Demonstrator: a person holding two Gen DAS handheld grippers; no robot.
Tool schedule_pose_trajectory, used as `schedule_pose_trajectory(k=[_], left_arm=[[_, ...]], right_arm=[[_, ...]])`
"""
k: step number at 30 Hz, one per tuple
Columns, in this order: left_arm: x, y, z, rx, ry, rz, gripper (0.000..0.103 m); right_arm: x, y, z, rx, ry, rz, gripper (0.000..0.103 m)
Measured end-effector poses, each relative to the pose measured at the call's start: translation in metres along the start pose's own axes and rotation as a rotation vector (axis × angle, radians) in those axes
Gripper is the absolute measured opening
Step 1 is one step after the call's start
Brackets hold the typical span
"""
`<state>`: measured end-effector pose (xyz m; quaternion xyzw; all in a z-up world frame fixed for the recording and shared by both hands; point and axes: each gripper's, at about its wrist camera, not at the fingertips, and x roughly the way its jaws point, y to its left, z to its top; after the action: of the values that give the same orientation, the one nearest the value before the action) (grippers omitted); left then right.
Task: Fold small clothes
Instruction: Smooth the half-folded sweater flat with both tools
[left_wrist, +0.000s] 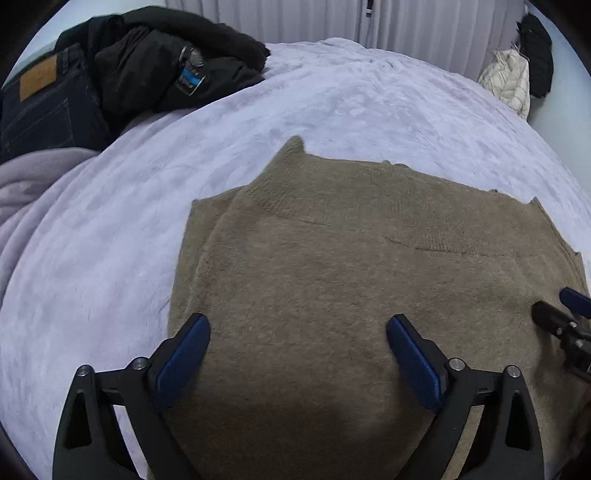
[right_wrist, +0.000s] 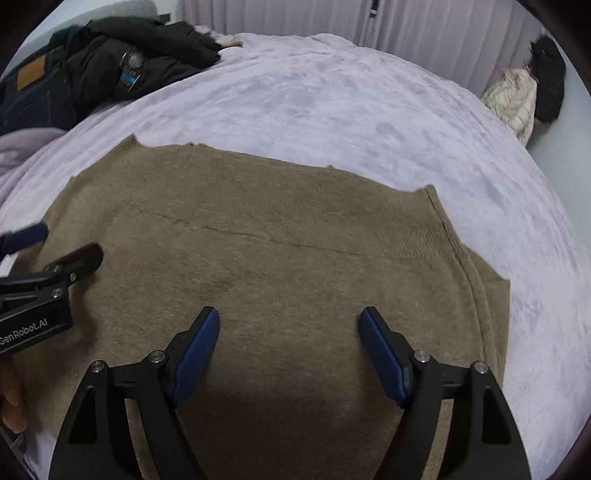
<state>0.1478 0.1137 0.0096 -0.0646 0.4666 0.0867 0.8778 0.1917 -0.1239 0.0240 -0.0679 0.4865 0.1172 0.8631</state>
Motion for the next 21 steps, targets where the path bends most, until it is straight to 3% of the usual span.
schedule_pose_trajectory(k=[2,5,10,16,19,21], left_arm=[[-0.003,0.01,-0.002,-0.023,0.007,-0.021,0.099],[-0.01,0.009,-0.003,-0.002,-0.002,0.043,0.099],[-0.024,0.015,-0.013,-0.046,0.014,0.02,0.099],[-0.06,-0.002,-0.044,-0.014,-0.049,0.0,0.099],[-0.071,-0.013,-0.061,0.006,-0.082,-0.002,0.099],[-0.067,-0.02,-0.071,0.02,-0.061,-0.01,0.099]], right_arm=[[-0.005,-0.034,-0.003,0.089,-0.006,-0.013,0.081],[-0.011,-0.071,-0.009,0.137,-0.001,-0.089,0.081],[-0.033,-0.084,-0.024,0.175,0.0,-0.138,0.082],[-0.076,-0.018,-0.05,0.057,-0.104,-0.102,0.082],[-0.081,0.032,-0.068,-0.029,-0.139,-0.099,0.082],[-0.074,0.056,-0.077,-0.064,-0.135,-0.097,0.082]])
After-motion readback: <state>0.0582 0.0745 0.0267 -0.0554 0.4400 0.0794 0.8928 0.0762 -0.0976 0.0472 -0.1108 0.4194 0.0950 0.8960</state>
